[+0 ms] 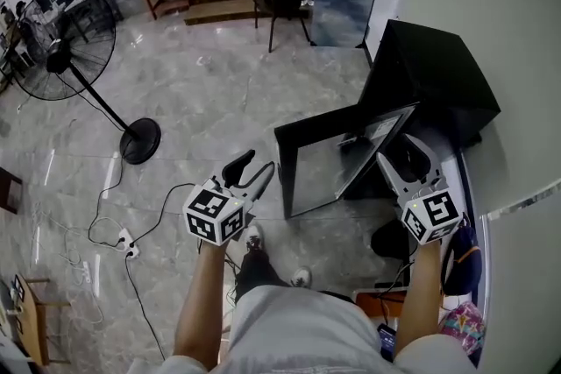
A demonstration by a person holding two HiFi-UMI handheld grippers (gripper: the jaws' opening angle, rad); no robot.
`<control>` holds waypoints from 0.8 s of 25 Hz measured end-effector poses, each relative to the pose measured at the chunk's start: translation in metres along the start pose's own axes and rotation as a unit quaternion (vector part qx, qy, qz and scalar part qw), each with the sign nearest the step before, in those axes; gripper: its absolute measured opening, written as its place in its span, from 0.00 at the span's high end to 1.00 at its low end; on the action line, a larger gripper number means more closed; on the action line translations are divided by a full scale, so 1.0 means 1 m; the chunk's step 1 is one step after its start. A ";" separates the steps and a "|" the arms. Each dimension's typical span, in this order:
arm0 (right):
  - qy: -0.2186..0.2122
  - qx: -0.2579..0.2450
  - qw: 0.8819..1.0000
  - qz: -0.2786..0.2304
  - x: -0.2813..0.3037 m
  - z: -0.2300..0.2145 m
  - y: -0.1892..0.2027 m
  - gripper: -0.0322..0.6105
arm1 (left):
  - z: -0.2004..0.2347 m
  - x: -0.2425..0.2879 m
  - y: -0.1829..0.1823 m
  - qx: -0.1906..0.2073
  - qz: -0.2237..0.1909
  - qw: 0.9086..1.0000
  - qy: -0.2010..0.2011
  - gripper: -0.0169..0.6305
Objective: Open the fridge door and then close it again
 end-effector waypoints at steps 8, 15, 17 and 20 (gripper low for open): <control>0.052 0.037 0.998 -0.018 -0.041 0.011 -0.008 0.58 | -0.018 -0.016 -0.013 0.030 -0.011 0.999 -0.005 0.68; 0.053 0.014 0.998 0.011 -0.039 0.013 0.000 0.58 | -0.014 -0.019 -0.011 0.025 -0.011 1.000 -0.006 0.68; 0.045 -0.008 0.998 0.031 -0.036 0.013 0.000 0.58 | -0.013 -0.018 -0.012 0.026 -0.006 1.000 -0.008 0.68; 0.026 -0.033 0.998 0.052 -0.028 0.009 -0.001 0.58 | -0.012 -0.016 -0.012 0.022 0.001 1.000 -0.011 0.68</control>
Point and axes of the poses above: the fingertips, and each gripper's own axes: x forward along the fingers, z to its left, y out of its underside, the point moved 9 cm from there along -x, backward along the fingers, and after that the axes turned 2 degrees about -z, right-handed, at the moved point
